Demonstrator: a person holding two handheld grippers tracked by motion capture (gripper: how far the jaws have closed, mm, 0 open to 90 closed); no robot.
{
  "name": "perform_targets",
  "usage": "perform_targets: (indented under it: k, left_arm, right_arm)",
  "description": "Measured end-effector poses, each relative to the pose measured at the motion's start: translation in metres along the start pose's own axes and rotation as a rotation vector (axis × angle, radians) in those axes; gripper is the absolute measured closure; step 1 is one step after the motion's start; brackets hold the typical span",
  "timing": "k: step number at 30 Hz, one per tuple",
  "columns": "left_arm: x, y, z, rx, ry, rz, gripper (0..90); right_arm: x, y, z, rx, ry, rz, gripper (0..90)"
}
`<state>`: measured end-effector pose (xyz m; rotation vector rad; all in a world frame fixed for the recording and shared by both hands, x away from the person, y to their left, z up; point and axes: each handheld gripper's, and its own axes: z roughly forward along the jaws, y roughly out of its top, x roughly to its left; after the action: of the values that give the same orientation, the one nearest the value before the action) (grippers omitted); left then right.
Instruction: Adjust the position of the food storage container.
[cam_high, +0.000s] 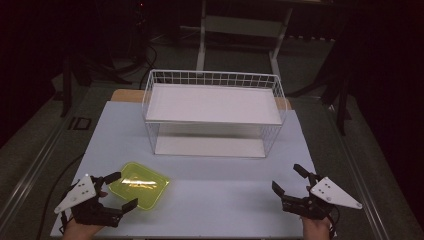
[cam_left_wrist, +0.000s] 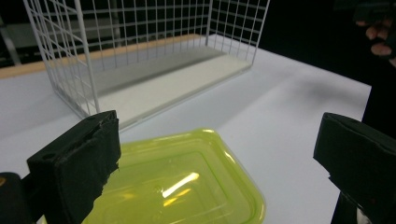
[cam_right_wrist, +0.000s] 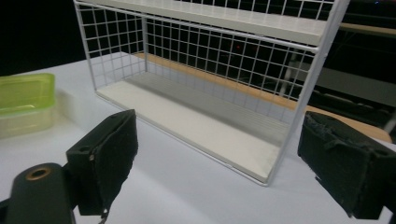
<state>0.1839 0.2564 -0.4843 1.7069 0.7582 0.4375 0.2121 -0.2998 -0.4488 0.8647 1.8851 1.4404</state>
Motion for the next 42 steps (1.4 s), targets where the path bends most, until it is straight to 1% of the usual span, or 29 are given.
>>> perform_targets:
  k: [1, 5, 6, 11, 13, 14, 15, 18, 19, 20, 21, 24, 25, 26, 27, 28, 29, 30, 31, 32, 33, 34, 36, 37, 38, 39, 40, 41, 42]
  left_arm:
    - [0.001, 0.001, -0.002, -0.01, 0.007, -0.004, 1.3]
    - [0.001, 0.003, -0.003, -0.01, 0.012, 0.0, 1.4]
    - [0.001, 0.007, -0.004, -0.004, 0.017, 0.015, 1.3]
    - [0.006, 0.015, -0.006, 0.009, 0.025, 0.016, 1.4]
    - [0.007, 0.015, -0.006, 0.012, 0.028, 0.015, 1.4]
    - [0.008, 0.016, -0.006, 0.023, 0.033, 0.024, 1.3]
    - [0.008, 0.015, -0.006, 0.022, 0.032, 0.024, 1.3]
    - [0.009, 0.013, -0.007, 0.01, 0.035, 0.015, 1.3]
    - [0.01, 0.011, -0.006, 0.009, 0.026, 0.001, 1.4]
    - [0.011, 0.011, -0.007, 0.014, 0.029, 0.006, 1.4]
    - [0.012, 0.011, -0.007, 0.023, 0.032, 0.012, 1.3]
    - [0.023, 0.01, -0.009, 0.045, 0.06, 0.0, 1.4]
    - [0.023, 0.01, -0.009, 0.045, 0.06, 0.0, 1.6]
    - [0.027, 0.009, -0.011, 0.046, 0.071, -0.003, 5.1]
    - [0.035, 0.007, -0.013, 0.052, 0.091, -0.011, 5.9]
    - [0.035, 0.007, -0.013, 0.052, 0.091, -0.011, 5.9]
    - [0.042, 0.005, -0.013, 0.072, 0.12, -0.016, 5.9]
    - [0.042, 0.005, -0.013, 0.072, 0.12, -0.016, 6.8]
    - [0.049, 0.003, -0.015, 0.083, 0.141, -0.019, 9.0]
    - [0.053, 0.002, -0.016, 0.091, 0.153, -0.019, 12.4]
    - [0.056, 0.002, -0.017, 0.099, 0.156, -0.025, 16.1]
    - [0.056, 0.002, -0.017, 0.099, 0.156, -0.025, 18.9]
    - [0.065, 0.0, -0.022, 0.111, 0.185, -0.022, 31.9]
    - [0.065, 0.0, -0.022, 0.111, 0.185, -0.022, 38.1]
    - [0.071, -0.002, -0.024, 0.134, 0.215, -0.023, 44.6]
    - [0.074, -0.004, -0.025, 0.15, 0.243, -0.02, 50.0]
    - [0.077, -0.006, -0.025, 0.168, 0.26, -0.023, 56.6]
    - [0.077, -0.006, -0.025, 0.168, 0.26, -0.023, 62.5]
    - [0.082, -0.011, -0.025, 0.209, 0.293, -0.041, 66.5]
  right_arm:
    - [0.001, 0.0, -0.001, -0.003, -0.002, 0.0, 12.2]
    - [0.003, 0.001, -0.003, -0.006, -0.001, -0.004, 12.2]
    - [0.005, 0.002, -0.004, -0.009, -0.005, 0.002, 12.2]
    - [0.008, 0.002, -0.004, -0.005, -0.006, 0.008, 12.2]
    - [0.008, 0.002, -0.003, -0.002, -0.006, 0.01, 12.2]
    - [0.009, 0.001, -0.003, 0.0, -0.002, 0.006, 12.2]
    - [0.009, 0.001, -0.003, 0.003, -0.008, 0.002, 12.2]
    - [0.008, 0.001, -0.003, 0.001, -0.01, 0.007, 12.3]
    - [0.008, 0.0, -0.003, 0.004, -0.013, 0.007, 12.2]
    - [0.007, 0.0, -0.003, 0.007, -0.014, 0.007, 12.2]
    - [0.007, -0.001, -0.002, 0.01, -0.016, 0.004, 12.2]
    - [0.007, -0.002, -0.001, 0.016, -0.012, 0.008, 12.3]
    - [0.007, -0.002, -0.001, 0.018, -0.011, 0.007, 12.3]
    - [0.007, -0.002, 0.0, 0.02, -0.008, 0.006, 12.3]
    - [0.007, -0.002, 0.0, 0.02, -0.006, 0.006, 12.3]
    - [0.007, -0.002, 0.0, 0.021, -0.006, 0.006, 12.3]
    - [0.007, -0.002, 0.0, 0.021, -0.005, 0.006, 12.3]
    - [0.007, -0.002, 0.0, 0.022, -0.004, 0.008, 12.3]
    - [0.007, -0.002, 0.0, 0.022, -0.004, 0.007, 12.3]
    - [0.007, -0.002, 0.0, 0.022, -0.002, 0.009, 12.3]
    - [0.007, -0.002, 0.001, 0.023, -0.002, 0.011, 12.3]
    - [0.007, -0.003, 0.001, 0.025, -0.002, 0.014, 12.3]
    - [0.006, -0.003, 0.001, 0.03, 0.001, 0.014, 12.3]
    - [0.006, -0.003, 0.001, 0.03, 0.001, 0.014, 12.3]
    - [0.006, -0.004, 0.002, 0.031, 0.003, 0.013, 12.3]
    - [0.007, -0.004, 0.002, 0.031, 0.004, 0.013, 12.3]
    - [0.007, -0.003, 0.002, 0.031, 0.006, 0.012, 12.3]
    - [0.007, -0.003, 0.002, 0.03, 0.008, 0.01, 12.3]
    - [0.008, -0.003, 0.002, 0.028, 0.009, 0.007, 12.3]
